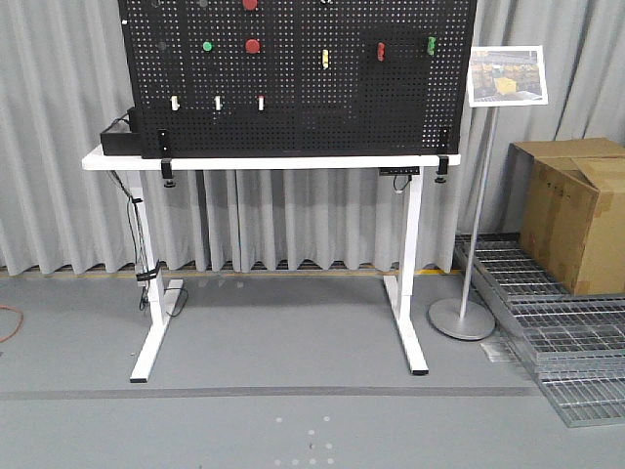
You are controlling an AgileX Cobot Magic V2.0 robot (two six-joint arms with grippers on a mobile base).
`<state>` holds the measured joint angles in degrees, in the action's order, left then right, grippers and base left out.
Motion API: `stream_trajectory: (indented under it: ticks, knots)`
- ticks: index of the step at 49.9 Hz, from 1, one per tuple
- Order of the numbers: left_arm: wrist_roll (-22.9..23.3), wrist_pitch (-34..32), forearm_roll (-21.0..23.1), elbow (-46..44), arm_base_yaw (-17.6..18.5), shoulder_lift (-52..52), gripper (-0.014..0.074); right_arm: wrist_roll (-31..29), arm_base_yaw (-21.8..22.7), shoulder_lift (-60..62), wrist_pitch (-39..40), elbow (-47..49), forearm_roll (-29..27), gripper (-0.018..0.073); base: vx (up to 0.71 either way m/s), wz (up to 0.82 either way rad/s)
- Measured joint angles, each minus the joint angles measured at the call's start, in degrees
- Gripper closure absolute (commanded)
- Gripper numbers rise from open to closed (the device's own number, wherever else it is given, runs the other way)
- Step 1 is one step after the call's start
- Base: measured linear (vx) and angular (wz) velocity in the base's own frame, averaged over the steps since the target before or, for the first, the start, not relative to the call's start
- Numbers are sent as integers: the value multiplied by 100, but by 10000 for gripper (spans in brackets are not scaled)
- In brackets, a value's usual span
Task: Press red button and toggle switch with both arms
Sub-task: 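Drive the base forward up to the black pegboard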
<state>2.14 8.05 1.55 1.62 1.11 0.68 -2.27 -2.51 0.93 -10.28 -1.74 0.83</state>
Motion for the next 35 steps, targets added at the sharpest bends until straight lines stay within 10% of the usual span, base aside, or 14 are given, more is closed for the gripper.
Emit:
stream_trajectory:
  ticks: [35]
  knots:
    - [0,0,0,0,0,0,594,0,0,0,0,0,0,562,13,-1]
